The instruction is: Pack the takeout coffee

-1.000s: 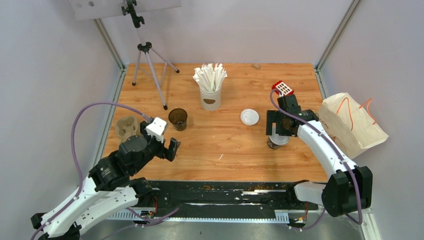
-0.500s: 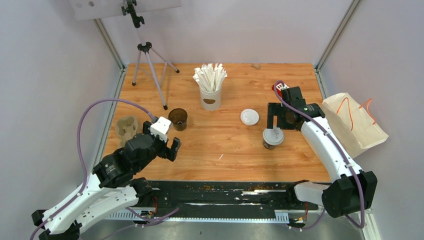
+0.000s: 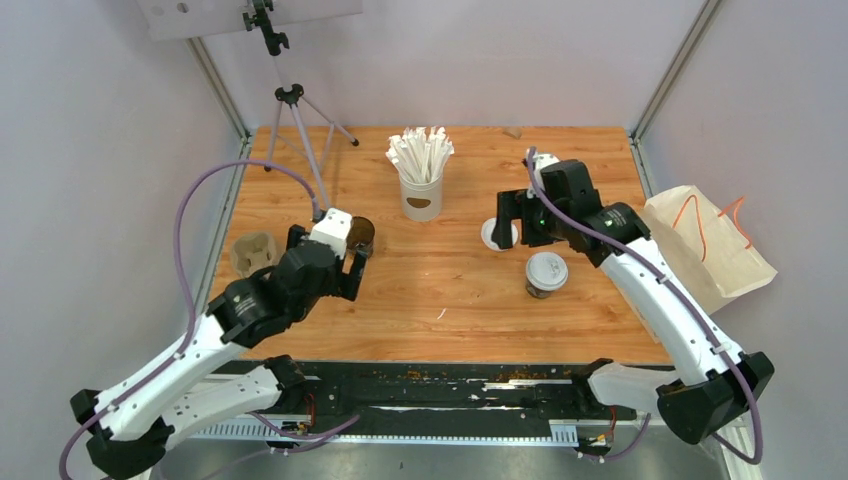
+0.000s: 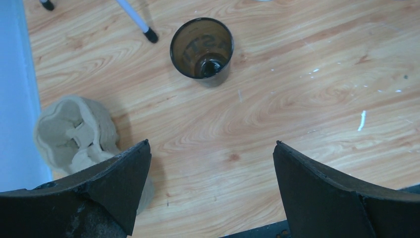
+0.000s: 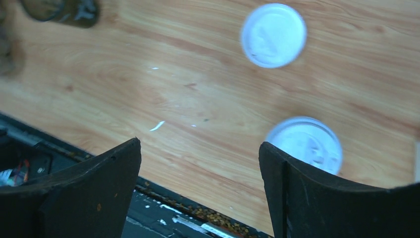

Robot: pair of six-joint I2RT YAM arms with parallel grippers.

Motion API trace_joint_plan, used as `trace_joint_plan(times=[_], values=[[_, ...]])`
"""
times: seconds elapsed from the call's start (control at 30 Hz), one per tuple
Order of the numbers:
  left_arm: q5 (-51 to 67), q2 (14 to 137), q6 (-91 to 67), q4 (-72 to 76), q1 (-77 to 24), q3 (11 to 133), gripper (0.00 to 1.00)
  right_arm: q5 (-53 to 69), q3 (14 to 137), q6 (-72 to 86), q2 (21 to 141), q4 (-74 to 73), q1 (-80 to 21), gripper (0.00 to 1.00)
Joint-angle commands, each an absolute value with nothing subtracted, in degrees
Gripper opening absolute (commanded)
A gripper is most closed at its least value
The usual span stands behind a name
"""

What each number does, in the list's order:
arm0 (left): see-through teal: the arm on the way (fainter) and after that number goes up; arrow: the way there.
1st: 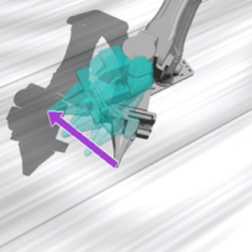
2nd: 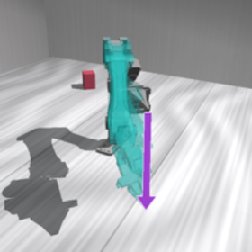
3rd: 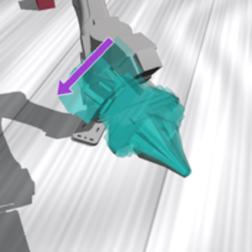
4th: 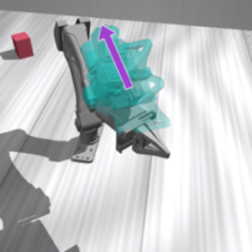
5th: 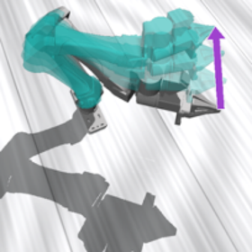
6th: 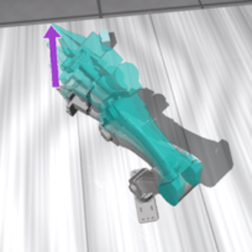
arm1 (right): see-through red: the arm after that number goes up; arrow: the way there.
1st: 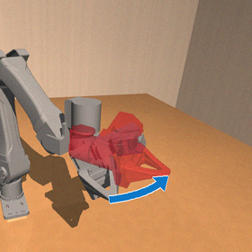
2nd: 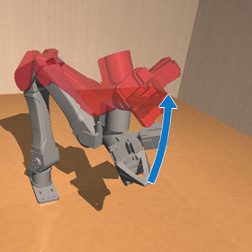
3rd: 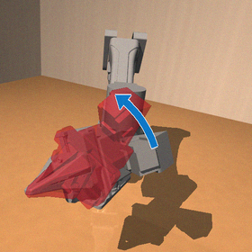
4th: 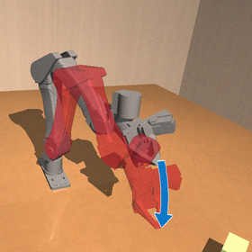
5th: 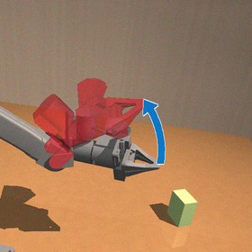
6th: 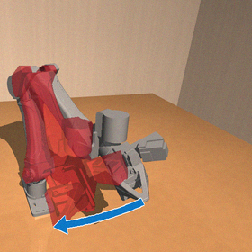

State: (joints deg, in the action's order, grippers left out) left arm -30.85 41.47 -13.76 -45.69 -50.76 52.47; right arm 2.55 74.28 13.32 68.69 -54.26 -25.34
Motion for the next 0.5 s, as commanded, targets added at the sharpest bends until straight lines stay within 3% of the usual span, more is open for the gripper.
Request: trace_joint_plan(times=[0.0, 0.17, 0.47], values=[[-32.4, 49.3, -20.2, -49.2, -47.7, 58.5, 1.0, 5.3, 75.9, 15.0, 68.7, -46.0, -34.2, 0.88], [-29.0, 53.9, -26.6, -54.0, -42.1, 63.7, 1.0, 5.7, 71.9, 16.8, 68.7, -39.0, -41.6, 0.88], [-19.9, 55.5, -30.6, -51.2, -27.9, 62.4, 0.95, 7.1, 66.2, 15.1, 65.4, -35.1, -42.9, 0.88]])
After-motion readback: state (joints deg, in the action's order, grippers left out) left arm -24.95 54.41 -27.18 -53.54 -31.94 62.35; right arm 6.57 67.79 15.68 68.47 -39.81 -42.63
